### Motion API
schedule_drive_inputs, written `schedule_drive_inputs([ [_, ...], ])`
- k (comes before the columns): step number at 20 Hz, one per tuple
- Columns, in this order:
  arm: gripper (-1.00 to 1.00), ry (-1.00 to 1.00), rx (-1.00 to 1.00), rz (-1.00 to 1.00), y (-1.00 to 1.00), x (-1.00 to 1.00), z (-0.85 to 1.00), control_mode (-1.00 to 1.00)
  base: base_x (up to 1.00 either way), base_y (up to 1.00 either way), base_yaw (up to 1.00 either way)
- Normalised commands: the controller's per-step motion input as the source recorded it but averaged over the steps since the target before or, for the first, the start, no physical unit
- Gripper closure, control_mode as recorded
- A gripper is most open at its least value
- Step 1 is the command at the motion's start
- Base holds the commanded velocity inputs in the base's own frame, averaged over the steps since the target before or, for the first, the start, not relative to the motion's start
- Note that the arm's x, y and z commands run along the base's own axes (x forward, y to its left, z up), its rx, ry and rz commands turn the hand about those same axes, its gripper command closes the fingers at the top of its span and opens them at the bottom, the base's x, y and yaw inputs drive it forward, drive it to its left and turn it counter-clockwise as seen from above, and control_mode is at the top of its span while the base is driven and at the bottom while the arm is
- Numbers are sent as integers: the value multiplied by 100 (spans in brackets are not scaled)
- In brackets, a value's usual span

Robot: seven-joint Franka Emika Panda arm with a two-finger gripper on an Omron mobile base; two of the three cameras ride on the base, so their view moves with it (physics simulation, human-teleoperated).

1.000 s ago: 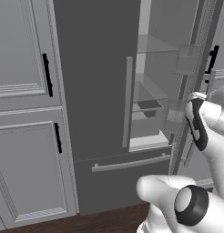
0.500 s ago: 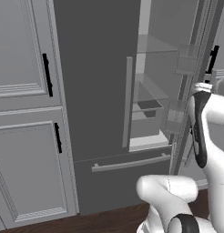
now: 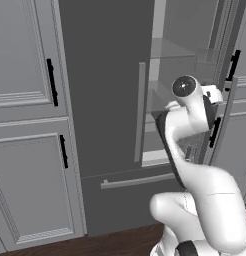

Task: Grab a lemon wedge from the fridge and one ice cube from the ice bowl, and put them in the glass of lemonade.

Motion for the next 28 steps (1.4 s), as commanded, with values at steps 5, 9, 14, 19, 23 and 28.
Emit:
schedule_drive_inputs([
  [5,-100,46,-41,-16,10,30,-12,-100,0,0,0],
  [9,-100,18,-34,-14,0,10,-2,-100,0,0,0],
  [14,-100,9,-11,-5,-22,14,-20,-100,0,0,0],
  [19,-100,1,0,0,-35,20,-9,-100,0,0,0],
  [23,-100,4,0,0,-43,44,-10,-100,0,0,0],
  [28,-100,6,0,0,-41,36,-28,-100,0,0,0],
])
